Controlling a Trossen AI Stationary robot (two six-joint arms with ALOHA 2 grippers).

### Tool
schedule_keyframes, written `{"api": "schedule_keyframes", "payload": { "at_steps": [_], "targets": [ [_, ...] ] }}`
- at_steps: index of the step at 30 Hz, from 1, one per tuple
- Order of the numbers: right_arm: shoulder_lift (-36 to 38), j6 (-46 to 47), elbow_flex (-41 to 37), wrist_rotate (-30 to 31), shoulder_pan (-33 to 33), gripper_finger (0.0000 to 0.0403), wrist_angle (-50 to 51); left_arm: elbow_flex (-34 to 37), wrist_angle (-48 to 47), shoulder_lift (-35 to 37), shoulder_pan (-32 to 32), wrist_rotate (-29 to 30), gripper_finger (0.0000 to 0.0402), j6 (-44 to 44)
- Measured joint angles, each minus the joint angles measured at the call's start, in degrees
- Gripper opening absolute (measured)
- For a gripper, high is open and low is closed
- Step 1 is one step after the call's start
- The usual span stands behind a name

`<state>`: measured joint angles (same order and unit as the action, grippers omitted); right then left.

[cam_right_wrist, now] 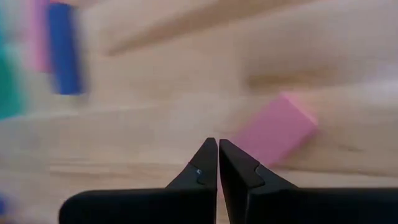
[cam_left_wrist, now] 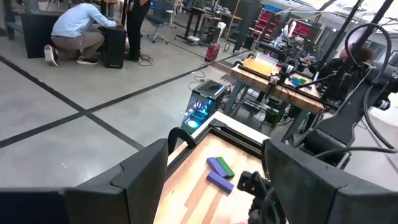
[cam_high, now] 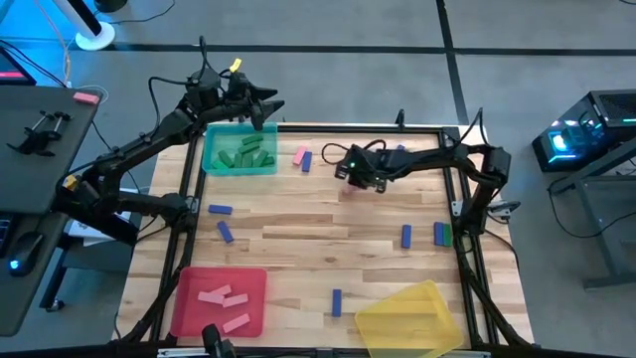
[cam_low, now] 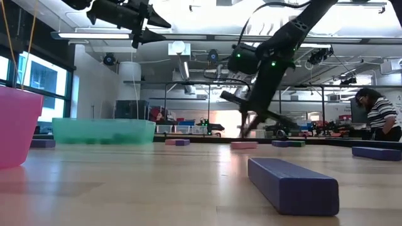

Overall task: Sort blocks
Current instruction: Put the pink block into the pink bin

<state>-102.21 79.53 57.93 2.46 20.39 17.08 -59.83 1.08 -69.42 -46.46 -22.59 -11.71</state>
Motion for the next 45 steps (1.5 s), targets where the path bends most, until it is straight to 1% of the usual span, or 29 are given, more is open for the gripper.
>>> {"api": "schedule_keyframes", "payload": {
  "at_steps": [2, 4, 9, 12, 15, 18, 21, 24, 27, 29, 31, 33, 35, 41, 45],
  "targets": [
    [0.99, 0.0, 0.08, -1.3, 0.12, 0.0, -2.44, 0.0, -0.01, -0.01, 0.0, -0.01, 0.0257, 0.84],
    [2.7, -1.27, 0.74, -2.1, 0.15, 0.0, -2.35, 0.0, 0.0, 0.0, 0.0, -0.52, 0.0257, 1.49],
    [9.61, -13.58, 2.87, -3.22, -0.33, 0.0, 1.23, 0.0, 0.0, 0.01, -0.02, -2.42, 0.0257, 1.6],
    [12.7, -22.01, 2.97, -8.58, -0.09, 0.0, 2.41, 0.0, 0.01, 0.02, -0.02, -2.43, 0.0257, 1.72],
    [14.02, -29.24, 3.03, -13.26, 0.48, 0.0004, 3.15, 0.0, 0.02, 0.02, -0.02, -2.42, 0.0257, 1.71],
    [13.77, -38.53, 3.06, -17.38, 1.35, 0.003, 4.75, 0.0, 0.02, 0.02, -0.02, -2.43, 0.0257, 1.47],
    [12.52, -48.01, 3.08, -20.5, 2.18, 0.0083, 7.14, 0.0, 0.02, 0.02, -0.02, -2.43, 0.0257, 0.34],
    [10.33, -56.82, 3.08, -20.41, 2.4, 0.0154, 7.95, 0.0, 0.02, 0.01, -0.02, -2.42, 0.0257, -2.2],
    [7.69, -66.79, 3.8, -16.47, 1.52, 0.0223, 8.45, 0.0, 0.04, 0.02, -0.02, -2.43, 0.0257, -4.53],
    [5.83, -75.97, 5.08, -13.29, 0.42, 0.0258, 9.53, 0.0, 0.03, 0.01, -0.02, -2.43, 0.0257, -5.18],
    [4.33, -83.78, 6.6, -10.35, -0.85, 0.0281, 10.16, 0.0, 0.04, 0.01, -0.02, -2.43, 0.0257, -5.57],
    [2.94, -88.59, 8.37, -7.84, -1.71, 0.0289, 11.51, 0.0, 0.02, 0.02, -0.02, -2.47, 0.0257, -5.67],
    [1.23, -90.85, 10.37, -5.85, -1.99, 0.0289, 13.26, 0.0, 0.02, 0.02, -0.02, -2.5, 0.0257, -5.68],
    [-5.22, -96.4, 15.24, -6.77, -0.67, 0.0277, 19.88, 0.0, 0.02, 0.01, -0.02, -2.54, 0.0257, -5.67],
    [-8.44, -100.02, 19.04, -3.27, -0.96, 0.0269, 21.33, 0.0, 0.03, 0.02, -0.02, -3.31, 0.0257, -5.68]
  ]
}}
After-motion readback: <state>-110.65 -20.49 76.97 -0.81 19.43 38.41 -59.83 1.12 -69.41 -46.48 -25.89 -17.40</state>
